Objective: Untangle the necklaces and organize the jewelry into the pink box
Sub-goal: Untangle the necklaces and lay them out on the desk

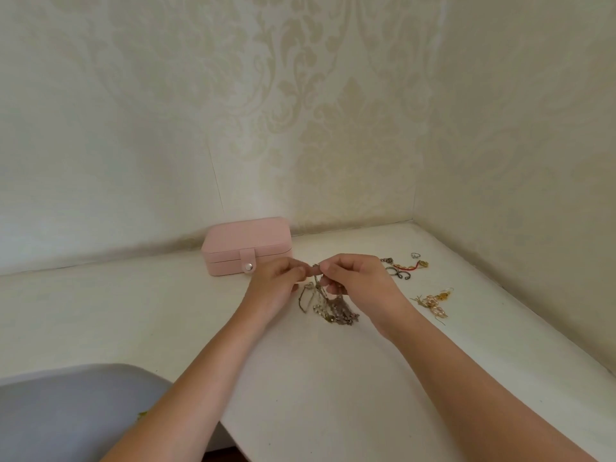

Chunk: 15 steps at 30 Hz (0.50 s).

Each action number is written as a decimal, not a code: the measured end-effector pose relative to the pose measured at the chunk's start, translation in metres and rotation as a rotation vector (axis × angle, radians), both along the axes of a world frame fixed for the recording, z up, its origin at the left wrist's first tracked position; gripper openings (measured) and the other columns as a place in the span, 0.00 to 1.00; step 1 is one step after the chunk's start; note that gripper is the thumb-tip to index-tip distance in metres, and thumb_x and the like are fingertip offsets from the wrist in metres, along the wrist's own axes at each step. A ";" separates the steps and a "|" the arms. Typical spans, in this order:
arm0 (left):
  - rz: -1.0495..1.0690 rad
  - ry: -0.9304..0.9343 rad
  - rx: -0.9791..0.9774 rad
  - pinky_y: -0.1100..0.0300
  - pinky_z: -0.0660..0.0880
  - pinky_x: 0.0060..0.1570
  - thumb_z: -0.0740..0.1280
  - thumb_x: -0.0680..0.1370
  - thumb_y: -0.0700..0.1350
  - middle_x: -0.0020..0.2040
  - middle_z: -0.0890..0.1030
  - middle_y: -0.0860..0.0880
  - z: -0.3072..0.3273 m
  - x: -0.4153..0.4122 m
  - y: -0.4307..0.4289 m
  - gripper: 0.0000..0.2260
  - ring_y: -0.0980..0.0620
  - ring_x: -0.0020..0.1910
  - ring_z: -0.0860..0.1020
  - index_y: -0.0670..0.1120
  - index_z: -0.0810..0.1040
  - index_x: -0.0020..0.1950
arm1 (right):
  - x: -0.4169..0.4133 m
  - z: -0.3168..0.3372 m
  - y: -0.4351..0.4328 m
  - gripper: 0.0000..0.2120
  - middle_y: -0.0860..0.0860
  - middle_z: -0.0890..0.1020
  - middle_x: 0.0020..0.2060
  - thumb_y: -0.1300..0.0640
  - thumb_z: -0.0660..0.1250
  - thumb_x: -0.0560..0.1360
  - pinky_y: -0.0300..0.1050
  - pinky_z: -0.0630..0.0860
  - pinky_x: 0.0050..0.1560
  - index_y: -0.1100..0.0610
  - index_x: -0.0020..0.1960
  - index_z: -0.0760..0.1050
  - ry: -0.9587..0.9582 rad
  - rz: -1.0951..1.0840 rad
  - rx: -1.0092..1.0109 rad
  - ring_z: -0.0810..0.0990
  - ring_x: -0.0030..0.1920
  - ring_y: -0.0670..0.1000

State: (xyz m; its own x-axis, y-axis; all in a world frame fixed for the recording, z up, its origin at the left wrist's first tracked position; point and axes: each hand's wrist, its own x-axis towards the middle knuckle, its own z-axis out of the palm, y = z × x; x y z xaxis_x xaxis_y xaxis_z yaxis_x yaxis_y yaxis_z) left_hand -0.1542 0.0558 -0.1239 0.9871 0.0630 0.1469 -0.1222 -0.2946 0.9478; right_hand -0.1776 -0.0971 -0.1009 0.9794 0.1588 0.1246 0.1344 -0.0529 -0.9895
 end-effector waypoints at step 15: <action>-0.149 -0.045 -0.250 0.68 0.76 0.45 0.71 0.73 0.41 0.38 0.85 0.46 0.006 -0.005 -0.002 0.05 0.57 0.40 0.82 0.39 0.83 0.44 | 0.006 0.003 -0.008 0.14 0.52 0.81 0.30 0.54 0.66 0.77 0.41 0.79 0.46 0.61 0.36 0.76 -0.013 -0.125 0.038 0.79 0.32 0.48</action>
State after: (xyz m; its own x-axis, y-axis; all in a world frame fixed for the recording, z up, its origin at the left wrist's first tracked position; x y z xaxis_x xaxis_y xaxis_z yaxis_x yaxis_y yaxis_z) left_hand -0.1591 0.0543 -0.1182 0.9811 -0.0429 0.1889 -0.1901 -0.0284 0.9813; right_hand -0.1714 -0.1054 -0.0975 0.9896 0.0304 0.1408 0.1418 -0.0321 -0.9894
